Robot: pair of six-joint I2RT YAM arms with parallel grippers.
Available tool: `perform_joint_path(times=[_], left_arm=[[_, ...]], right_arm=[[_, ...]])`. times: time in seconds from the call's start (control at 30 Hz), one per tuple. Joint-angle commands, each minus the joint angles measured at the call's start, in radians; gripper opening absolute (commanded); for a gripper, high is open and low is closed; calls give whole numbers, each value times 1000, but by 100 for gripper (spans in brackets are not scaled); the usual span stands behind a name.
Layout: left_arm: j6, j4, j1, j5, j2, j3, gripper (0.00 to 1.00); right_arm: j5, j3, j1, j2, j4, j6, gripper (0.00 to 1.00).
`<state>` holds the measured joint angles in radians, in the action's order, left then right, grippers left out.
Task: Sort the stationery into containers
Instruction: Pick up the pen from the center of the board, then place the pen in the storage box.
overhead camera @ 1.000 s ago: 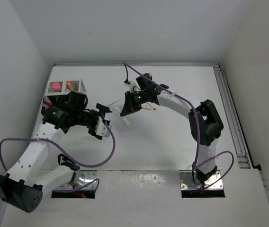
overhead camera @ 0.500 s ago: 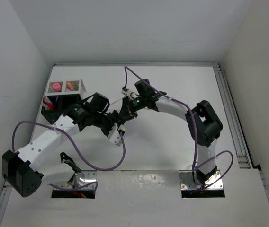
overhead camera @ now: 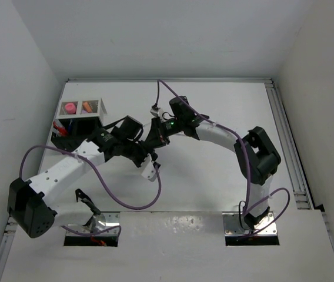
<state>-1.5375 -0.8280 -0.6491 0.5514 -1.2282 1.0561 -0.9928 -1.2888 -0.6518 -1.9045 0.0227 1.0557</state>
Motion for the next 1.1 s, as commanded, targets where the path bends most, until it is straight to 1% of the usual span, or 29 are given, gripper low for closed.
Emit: perform_joint_path(times=[0.0,0.03,0.07,0.1,0.13,0.17,0.2,0.23,0.27,0.3,0.33,0.37,0.4,0.43,0.47,0.53,0.57,0.6,0.7,0.73,0.87,0.97,1.0,1.03,1.07], left_arm=[[103,99,3,1,35,15,0],[138,127,23,5,47,13,0],[246,156,35,8,73,19,0],[314,226,49,5,84,25,0],[377,259,86,4,94,34,0],[559,355,110,-1,113,45,0],[673,415,176,-16,127,42,0],[768,482,216,-34,151,36,0],[971,618,257,-62,168,19,0],[1069,685,348,-115,180,-25,0],[1133,751,397,-134,199,-51,0],[1254,865,442,-168,200,-88,0],[1369,907,535,-183,187,-99,0],[1427,959,586,-185,171,-102,0],[1476,983,683,-167,153,-100,0],[1562,1047,761,-69,95,-88,0],[1577,1073,811,-11,79,-85,0],[1628,1127,830,-1,53,-87,0],[1697,1204,899,31,-5,-87,0],[1714,1217,934,48,-17,-88,0],[1763,1274,1000,107,-68,-120,0],[1774,1316,1029,111,-76,-160,0],[1772,1323,1036,111,-79,-172,0],[1771,1328,1045,105,-80,-191,0],[1768,1330,1051,107,-88,-200,0]], right_arm=[[-44,-10,13,61,25,9,17],[-49,-17,27,61,16,4,30],[-55,-23,47,59,4,-2,42],[-64,-49,99,62,-15,-29,50],[-67,-67,130,62,-55,-58,65],[-64,-90,195,61,-143,-151,68],[-35,-133,230,65,-194,-205,69],[-17,-148,260,70,-287,-259,69],[9,-161,318,74,-328,-363,68],[54,-178,346,79,-361,-419,67],[72,-185,366,87,-422,-462,64],[94,-188,400,90,-447,-546,63],[127,-185,411,94,-473,-581,63],[144,-179,431,107,-478,-630,61],[163,-155,438,113,-478,-652,60],[198,-132,451,125,-474,-732,59],[212,-115,452,128,-474,-762,57],[236,-110,451,128,-478,-796,56],[276,-101,446,119,-469,-896,50],[286,-99,443,113,-463,-907,48],[332,-113,429,93,-428,-941,46],[382,-129,402,68,-402,-948,46],[396,-136,376,59,-394,-948,48],[431,-153,360,50,-386,-948,50],[448,-177,328,27,-374,-962,55]])
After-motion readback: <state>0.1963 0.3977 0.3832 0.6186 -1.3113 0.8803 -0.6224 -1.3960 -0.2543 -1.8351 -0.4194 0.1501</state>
